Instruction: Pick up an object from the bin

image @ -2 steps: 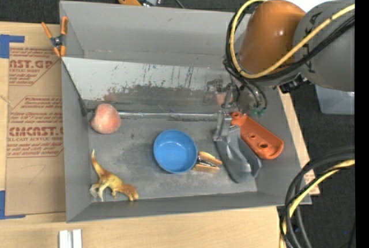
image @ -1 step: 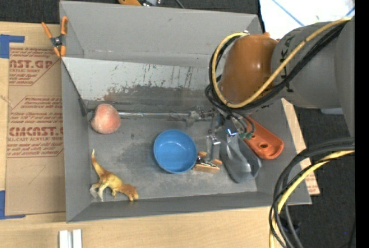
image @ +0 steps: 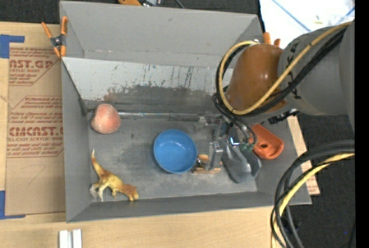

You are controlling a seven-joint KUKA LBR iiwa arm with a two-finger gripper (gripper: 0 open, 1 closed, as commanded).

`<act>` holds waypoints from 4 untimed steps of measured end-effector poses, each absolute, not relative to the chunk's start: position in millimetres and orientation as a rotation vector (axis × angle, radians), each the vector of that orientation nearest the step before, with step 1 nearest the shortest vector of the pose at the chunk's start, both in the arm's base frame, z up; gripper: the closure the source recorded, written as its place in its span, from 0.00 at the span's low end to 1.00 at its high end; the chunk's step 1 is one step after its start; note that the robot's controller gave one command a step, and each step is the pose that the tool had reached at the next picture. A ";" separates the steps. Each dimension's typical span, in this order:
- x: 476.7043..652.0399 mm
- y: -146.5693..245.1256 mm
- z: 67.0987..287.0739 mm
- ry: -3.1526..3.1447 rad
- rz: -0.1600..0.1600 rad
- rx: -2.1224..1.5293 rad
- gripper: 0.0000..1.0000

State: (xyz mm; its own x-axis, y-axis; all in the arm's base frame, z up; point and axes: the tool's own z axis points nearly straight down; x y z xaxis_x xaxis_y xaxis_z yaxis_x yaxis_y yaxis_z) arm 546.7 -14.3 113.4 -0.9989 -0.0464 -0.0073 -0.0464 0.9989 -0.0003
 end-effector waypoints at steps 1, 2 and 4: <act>581.1 9.8 79.0 3.094 0.000 -0.635 0.00; 570.2 9.5 71.0 3.116 0.000 -0.290 0.00; 564.7 66.3 70.5 3.113 0.001 -0.325 1.00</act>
Offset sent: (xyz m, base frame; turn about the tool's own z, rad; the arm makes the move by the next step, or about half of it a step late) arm 0.0191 0.0218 -0.0417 -0.1256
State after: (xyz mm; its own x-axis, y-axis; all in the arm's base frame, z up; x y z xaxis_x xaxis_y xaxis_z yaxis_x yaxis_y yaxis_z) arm 564.7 66.3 70.5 -0.9783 -0.2067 -0.0115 -0.2067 0.9784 -0.0006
